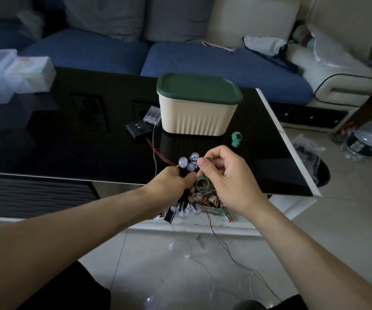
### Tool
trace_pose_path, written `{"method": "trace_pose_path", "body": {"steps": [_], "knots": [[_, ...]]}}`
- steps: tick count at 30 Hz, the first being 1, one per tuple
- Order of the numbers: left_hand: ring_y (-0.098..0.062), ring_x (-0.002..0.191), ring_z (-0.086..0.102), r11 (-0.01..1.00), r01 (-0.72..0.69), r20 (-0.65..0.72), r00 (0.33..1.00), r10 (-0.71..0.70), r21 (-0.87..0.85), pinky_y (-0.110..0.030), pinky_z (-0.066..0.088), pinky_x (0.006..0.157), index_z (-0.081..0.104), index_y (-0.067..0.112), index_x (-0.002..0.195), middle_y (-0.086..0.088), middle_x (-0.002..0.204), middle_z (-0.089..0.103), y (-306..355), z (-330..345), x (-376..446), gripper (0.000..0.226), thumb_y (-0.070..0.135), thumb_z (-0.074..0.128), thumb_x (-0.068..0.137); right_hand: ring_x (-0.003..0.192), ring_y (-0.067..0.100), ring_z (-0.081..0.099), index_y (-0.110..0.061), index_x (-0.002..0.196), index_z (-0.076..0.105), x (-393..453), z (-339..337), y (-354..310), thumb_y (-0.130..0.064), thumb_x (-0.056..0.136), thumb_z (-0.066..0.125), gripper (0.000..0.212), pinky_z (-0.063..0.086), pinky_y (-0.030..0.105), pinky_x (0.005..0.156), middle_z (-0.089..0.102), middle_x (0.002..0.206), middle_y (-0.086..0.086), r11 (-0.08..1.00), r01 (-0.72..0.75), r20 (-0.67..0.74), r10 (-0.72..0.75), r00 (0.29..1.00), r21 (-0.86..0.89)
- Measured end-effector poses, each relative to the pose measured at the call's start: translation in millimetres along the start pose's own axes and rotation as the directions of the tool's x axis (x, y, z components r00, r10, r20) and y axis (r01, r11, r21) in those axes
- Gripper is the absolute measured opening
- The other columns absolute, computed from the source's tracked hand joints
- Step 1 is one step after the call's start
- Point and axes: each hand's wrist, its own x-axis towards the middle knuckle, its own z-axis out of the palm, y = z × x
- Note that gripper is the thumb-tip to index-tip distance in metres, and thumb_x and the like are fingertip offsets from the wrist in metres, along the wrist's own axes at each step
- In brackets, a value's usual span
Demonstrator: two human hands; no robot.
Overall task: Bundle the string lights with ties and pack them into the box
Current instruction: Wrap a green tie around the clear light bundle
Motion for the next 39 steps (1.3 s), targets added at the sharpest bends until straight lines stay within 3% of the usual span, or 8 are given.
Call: {"method": "trace_pose_path", "body": {"steps": [6,9,12,17,22,29,35,39], "knots": [[-0.019,0.067,0.064,0.993,-0.003,-0.005,1.0,0.003,-0.122,-0.026,0.053,0.063,0.059,0.005,0.075,-0.007,0.071,0.065,5.3,-0.6,-4.7,0.03,0.019,0.055,0.101,0.057,-0.001,0.064,-0.019,0.093,0.053,-2.1,4.4,-3.7,-0.026,0.099,0.061,0.013,0.045,0.013,0.052,0.073,0.071,-0.003,0.984,0.058,-0.014,-0.062,0.998,-0.17],[-0.03,0.082,0.069,0.99,-0.001,0.012,1.0,0.002,-0.139,-0.038,0.058,0.078,0.061,0.0,0.086,-0.016,0.082,0.068,4.6,1.1,-4.0,0.025,0.021,0.058,0.099,0.06,-0.003,0.062,-0.02,0.093,0.053,-1.8,11.2,-3.9,-0.025,0.098,0.063,0.012,0.043,0.01,0.053,0.066,0.069,-0.008,0.977,0.087,-0.078,-0.104,0.992,-0.194],[-0.024,0.072,0.056,0.994,0.004,0.009,1.0,-0.003,-0.108,-0.038,0.047,0.071,0.053,0.005,0.08,-0.011,0.074,0.055,6.2,3.4,-6.9,0.028,0.024,0.059,0.098,0.062,-0.006,0.059,-0.018,0.095,0.054,-2.0,15.8,-5.9,-0.024,0.099,0.062,0.011,0.04,0.008,0.054,0.059,0.07,-0.011,0.982,0.092,-0.128,-0.115,0.985,-0.167],[-0.038,0.102,0.068,0.974,0.0,0.044,0.999,0.01,-0.225,-0.05,0.052,0.097,0.058,-0.005,0.095,-0.027,0.103,0.069,8.0,-1.1,-7.6,0.03,0.025,0.062,0.097,0.059,0.017,0.066,-0.02,0.094,0.053,1.3,10.8,-2.8,-0.03,0.1,0.058,0.014,0.053,0.028,0.053,0.07,0.075,0.006,1.0,-0.02,-0.185,0.022,0.982,0.013],[-0.024,0.077,0.061,0.981,-0.078,0.0,0.997,0.08,-0.178,-0.045,0.054,0.08,0.052,0.004,0.077,-0.014,0.079,0.063,3.1,-4.2,-0.8,0.036,0.033,0.057,0.099,0.076,0.035,0.075,-0.01,0.104,0.05,4.4,-2.3,-7.7,-0.028,0.105,0.047,0.019,0.062,0.047,0.07,0.077,0.083,0.008,0.884,-0.25,-0.041,0.289,0.956,0.394],[-0.029,0.084,0.064,0.979,-0.097,-0.208,0.976,0.059,-0.179,-0.044,0.054,0.081,0.061,-0.006,0.101,-0.019,0.09,0.067,-1.1,-1.4,10.6,0.042,0.035,0.052,0.101,0.092,0.03,0.075,-0.007,0.099,0.051,6.3,-6.1,-9.3,-0.022,0.106,0.045,0.018,0.063,0.042,0.079,0.076,0.088,0.014,0.774,-0.308,0.067,0.328,0.942,0.553],[-0.026,0.07,0.057,0.992,-0.098,-0.32,0.945,0.068,-0.078,-0.041,0.051,0.067,0.058,-0.003,0.088,-0.015,0.079,0.061,-1.6,-5.3,11.6,0.046,0.041,0.052,0.099,0.066,0.015,0.068,-0.007,0.094,0.059,6.0,8.6,-3.4,-0.016,0.101,0.057,0.012,0.062,0.042,0.081,0.063,0.067,0.002,0.765,-0.443,0.165,0.417,0.894,0.467],[-0.039,0.072,0.064,0.99,-0.128,-0.27,0.957,0.108,-0.057,-0.047,0.055,0.072,0.06,-0.011,0.089,-0.026,0.081,0.067,-4.8,0.4,7.3,0.048,0.035,0.053,0.1,0.064,0.012,0.064,-0.003,0.1,0.059,7.4,16.5,-4.1,-0.015,0.102,0.056,0.012,0.063,0.037,0.076,0.059,0.076,0.005,0.808,-0.461,0.198,0.416,0.888,0.367]]}}
